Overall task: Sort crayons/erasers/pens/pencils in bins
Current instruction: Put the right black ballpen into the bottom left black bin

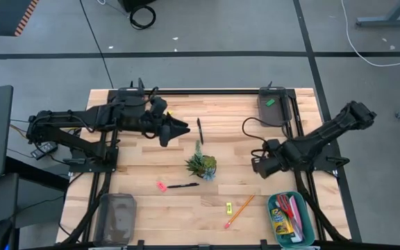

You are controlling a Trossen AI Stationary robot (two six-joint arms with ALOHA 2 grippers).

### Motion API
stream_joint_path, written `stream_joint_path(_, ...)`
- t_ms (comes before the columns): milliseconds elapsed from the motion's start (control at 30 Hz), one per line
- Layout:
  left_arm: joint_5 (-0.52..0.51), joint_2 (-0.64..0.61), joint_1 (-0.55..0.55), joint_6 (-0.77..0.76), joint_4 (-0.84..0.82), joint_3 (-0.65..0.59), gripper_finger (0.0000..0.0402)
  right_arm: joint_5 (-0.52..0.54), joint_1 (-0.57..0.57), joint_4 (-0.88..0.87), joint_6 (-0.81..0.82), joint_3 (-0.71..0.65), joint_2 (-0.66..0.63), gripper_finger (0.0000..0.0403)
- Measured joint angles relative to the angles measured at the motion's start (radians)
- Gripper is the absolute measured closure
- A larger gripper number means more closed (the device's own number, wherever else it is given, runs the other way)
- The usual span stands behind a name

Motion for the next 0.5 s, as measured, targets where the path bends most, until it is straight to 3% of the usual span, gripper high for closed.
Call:
stream_joint_path(200, 0.000, 0.000, -0.037, 0.027, 0.058, 0.000, 0.0230, -0.051, -0.100, 0.152, -0.105, -0.091, 0.000, 0.0226)
stream_joint_path(500, 0.000, -0.008, -0.061, 0.106, 0.077, 0.000, 0.0230, -0.156, -0.222, 0.269, -0.131, -0.198, 0.001, 0.0226)
